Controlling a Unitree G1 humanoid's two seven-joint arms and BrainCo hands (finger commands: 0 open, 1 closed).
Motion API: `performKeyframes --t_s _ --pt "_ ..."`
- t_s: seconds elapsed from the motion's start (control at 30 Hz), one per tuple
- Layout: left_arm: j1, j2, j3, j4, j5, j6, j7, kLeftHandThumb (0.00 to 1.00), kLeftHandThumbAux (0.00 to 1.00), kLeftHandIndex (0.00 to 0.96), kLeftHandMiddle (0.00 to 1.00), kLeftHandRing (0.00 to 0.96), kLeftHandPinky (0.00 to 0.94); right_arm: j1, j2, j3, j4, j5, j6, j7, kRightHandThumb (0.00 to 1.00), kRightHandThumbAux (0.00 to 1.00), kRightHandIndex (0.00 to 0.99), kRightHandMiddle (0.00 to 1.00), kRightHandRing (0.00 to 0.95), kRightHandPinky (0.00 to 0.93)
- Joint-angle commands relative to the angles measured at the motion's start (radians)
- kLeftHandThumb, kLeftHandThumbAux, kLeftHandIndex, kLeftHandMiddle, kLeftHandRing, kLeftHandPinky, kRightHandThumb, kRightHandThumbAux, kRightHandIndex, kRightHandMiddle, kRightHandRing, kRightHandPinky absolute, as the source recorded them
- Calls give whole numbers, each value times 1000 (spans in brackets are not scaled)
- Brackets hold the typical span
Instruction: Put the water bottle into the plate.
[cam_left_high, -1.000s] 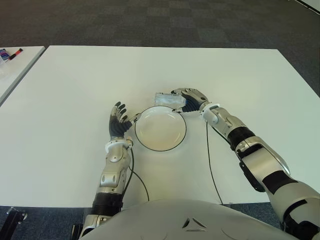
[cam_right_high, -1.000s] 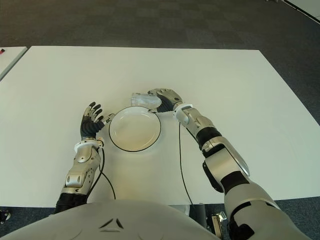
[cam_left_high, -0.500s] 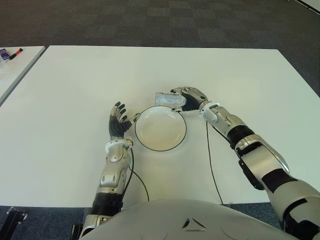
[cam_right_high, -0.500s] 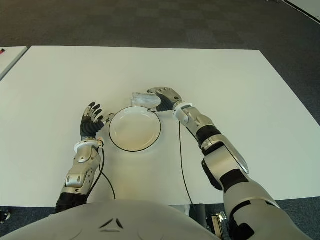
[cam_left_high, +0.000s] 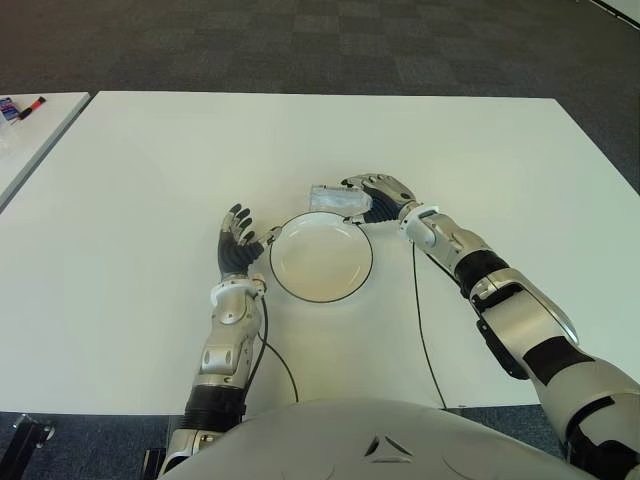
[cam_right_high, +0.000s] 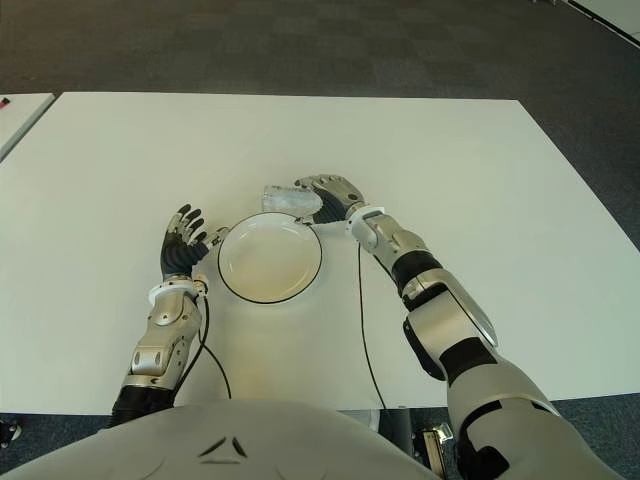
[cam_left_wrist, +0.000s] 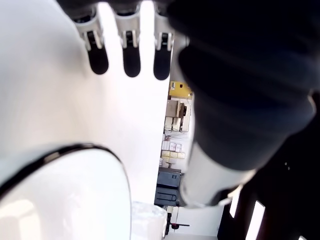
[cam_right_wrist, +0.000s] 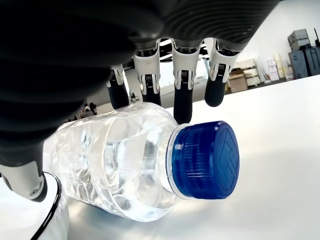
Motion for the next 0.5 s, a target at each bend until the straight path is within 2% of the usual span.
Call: performKeyframes --t_s 0.03,0.5 --pt "3 -82 -6 14 -4 -8 4 30 967 133 162 143 165 -17 5 8 10 -6 -16 2 897 551 133 284 202 129" --pt "5 -80 -5 17 -6 -15 3 35 968 133 161 138 157 -6 10 -10 -4 27 -24 18 893 676 107 291 200 159"
